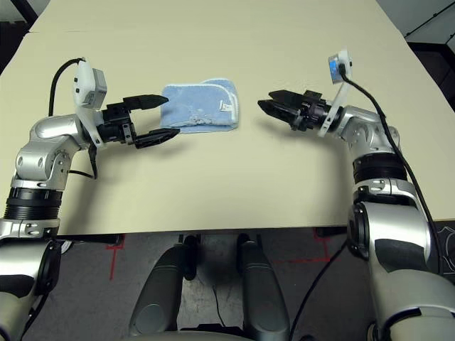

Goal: Fold the towel and set it aside.

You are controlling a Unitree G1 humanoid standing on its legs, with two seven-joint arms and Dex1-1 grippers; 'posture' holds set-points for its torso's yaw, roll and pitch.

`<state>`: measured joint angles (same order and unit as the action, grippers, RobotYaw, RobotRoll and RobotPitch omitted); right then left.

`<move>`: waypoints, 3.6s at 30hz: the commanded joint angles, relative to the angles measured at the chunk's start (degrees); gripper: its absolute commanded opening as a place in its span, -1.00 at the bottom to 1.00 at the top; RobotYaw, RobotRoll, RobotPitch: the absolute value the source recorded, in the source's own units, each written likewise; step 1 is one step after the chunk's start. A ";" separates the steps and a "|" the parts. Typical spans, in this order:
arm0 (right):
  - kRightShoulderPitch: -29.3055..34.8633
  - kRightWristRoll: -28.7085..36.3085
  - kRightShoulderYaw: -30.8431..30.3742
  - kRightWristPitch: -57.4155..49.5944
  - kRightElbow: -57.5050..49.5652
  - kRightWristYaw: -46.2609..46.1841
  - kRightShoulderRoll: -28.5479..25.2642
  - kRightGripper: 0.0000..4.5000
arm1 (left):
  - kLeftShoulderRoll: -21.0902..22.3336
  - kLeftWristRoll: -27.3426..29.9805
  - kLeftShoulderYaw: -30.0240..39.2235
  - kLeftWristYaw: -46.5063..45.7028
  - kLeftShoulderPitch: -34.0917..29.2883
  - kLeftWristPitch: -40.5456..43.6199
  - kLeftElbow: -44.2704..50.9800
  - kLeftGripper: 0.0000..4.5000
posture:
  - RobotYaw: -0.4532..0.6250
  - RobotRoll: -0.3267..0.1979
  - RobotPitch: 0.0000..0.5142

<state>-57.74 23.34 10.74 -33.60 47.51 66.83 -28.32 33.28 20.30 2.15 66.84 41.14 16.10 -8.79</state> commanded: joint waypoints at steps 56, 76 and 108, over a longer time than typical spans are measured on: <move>-4.78 8.75 8.65 -23.59 3.99 -22.15 12.53 -0.99 | 1.51 3.51 -1.84 -3.71 -4.91 5.35 10.81 1.00 | 0.09 0.25 0.10; -8.35 12.67 19.69 6.45 4.18 -26.94 10.38 -0.99 | 0.16 3.20 -1.00 -5.57 -5.22 4.43 7.08 1.00 | -0.03 0.25 0.04; -8.30 3.78 23.09 45.62 21.31 -52.28 2.59 -0.99 | -1.06 1.70 -2.92 -3.75 -2.40 -2.75 1.30 1.00 | -0.11 0.25 0.06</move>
<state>-66.70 27.59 34.15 11.98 67.78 14.29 -24.55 32.41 22.39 0.02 62.35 38.73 13.79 -7.56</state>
